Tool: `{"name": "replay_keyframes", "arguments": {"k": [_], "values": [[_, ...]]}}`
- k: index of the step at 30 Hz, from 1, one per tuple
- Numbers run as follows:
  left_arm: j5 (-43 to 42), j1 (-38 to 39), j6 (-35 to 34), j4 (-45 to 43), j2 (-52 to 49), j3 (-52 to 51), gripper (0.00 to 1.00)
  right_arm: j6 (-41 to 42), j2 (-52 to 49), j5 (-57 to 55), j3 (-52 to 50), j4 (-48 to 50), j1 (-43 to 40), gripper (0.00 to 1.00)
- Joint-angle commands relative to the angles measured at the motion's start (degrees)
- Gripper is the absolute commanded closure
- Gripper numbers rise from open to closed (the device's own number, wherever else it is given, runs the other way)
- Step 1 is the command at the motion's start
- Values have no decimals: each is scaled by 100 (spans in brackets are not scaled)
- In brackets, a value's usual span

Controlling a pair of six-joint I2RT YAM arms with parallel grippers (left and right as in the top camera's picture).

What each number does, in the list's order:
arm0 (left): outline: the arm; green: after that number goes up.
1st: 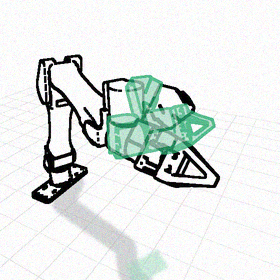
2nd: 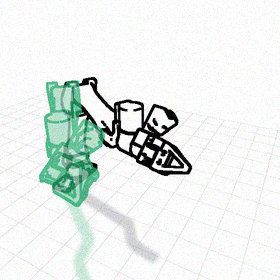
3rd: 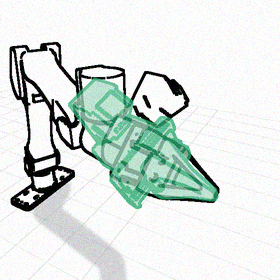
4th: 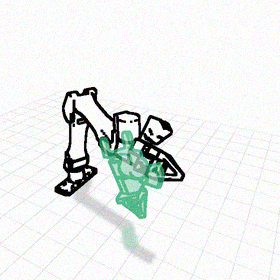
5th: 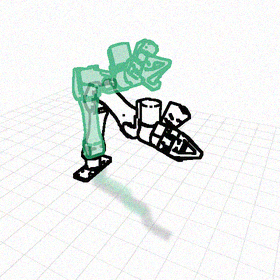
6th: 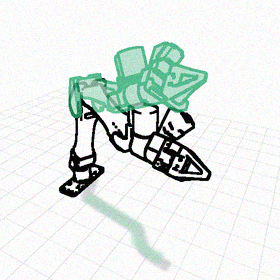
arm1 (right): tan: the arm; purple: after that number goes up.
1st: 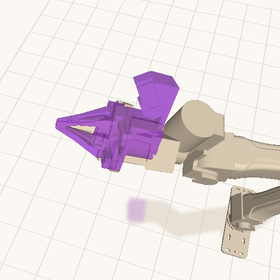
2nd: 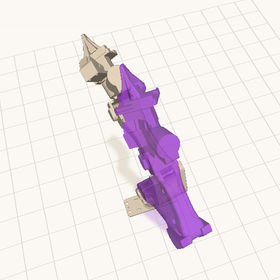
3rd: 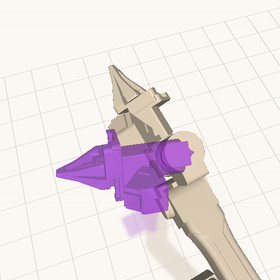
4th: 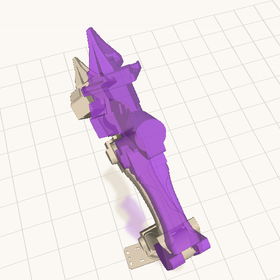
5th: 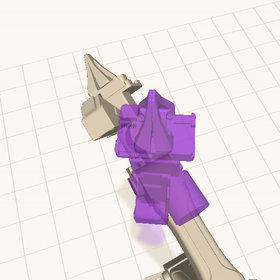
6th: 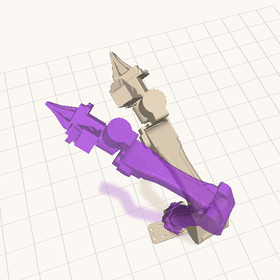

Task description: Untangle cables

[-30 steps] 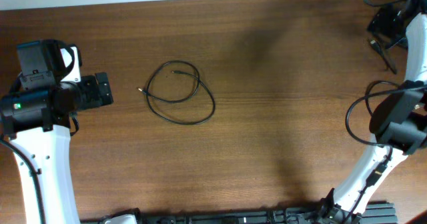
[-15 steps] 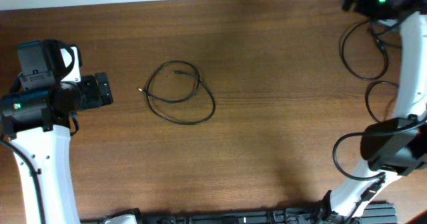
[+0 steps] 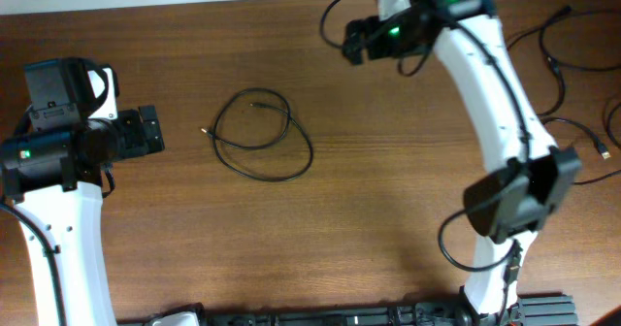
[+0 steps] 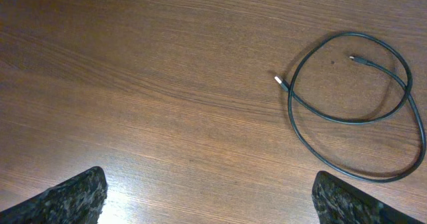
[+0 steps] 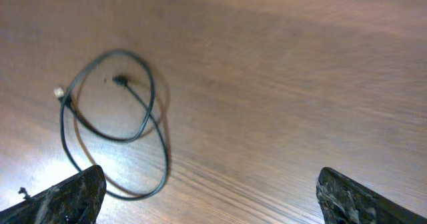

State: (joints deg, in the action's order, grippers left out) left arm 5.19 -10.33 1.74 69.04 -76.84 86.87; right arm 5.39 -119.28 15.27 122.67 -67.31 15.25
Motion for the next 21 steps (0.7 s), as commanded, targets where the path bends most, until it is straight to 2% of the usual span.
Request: {"name": "replay_keyframes", "arguments": {"k": [1,11,16,21], "values": [[24,-28,28,-7,2,15,1,-68,-459,-7,2,-20,538,1],[24,-28,28,-7,2,15,1,-68,-1790,-308,0,-109,1790,1],[24,-28,28,-9,2,15,1,-66,-1952,-807,0,-109,2057,1],[24,-28,28,-7,2,15,1,-66,-2022,-807,0,28,2074,1]]}}
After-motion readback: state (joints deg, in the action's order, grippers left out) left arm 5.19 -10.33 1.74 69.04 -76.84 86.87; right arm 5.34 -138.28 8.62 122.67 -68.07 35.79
